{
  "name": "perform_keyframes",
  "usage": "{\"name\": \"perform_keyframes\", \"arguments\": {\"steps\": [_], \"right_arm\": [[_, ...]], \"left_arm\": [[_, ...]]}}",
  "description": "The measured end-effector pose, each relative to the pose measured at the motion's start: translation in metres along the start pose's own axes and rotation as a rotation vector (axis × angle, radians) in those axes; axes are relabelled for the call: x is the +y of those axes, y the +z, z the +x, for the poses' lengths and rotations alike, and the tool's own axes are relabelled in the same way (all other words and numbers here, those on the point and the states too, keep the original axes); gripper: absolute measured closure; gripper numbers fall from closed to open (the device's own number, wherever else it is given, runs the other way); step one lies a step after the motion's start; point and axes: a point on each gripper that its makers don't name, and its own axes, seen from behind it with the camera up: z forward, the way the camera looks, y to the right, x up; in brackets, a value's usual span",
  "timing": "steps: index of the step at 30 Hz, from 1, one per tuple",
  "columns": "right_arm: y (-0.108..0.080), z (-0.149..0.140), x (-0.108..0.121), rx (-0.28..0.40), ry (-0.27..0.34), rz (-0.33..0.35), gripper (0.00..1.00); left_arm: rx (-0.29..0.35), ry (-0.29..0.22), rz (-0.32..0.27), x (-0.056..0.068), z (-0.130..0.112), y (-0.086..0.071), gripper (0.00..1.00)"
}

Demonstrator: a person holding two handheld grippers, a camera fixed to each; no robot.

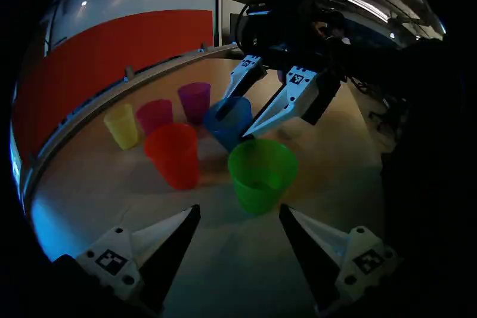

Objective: Pour water

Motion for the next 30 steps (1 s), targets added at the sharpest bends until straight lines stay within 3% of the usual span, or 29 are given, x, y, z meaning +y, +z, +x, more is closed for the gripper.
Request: {"name": "perform_keyframes", "arguments": {"steps": [8,19,30], "right_arm": [[0.004,-0.002,-0.001,-0.008,0.004,0.008,0.11],[-0.009,-0.016,-0.003,-0.046,0.000,0.002,0.09],[-0.017,-0.023,-0.008,-0.060,0.005,-0.002,0.00]], "left_arm": [[0.006,-0.010,0.020,-0.004,0.000,-0.007,0.02],[0.003,-0.017,0.029,-0.005,-0.002,-0.010,0.02],[-0.002,-0.023,0.045,-0.005,-0.003,-0.015,0.02]]}}
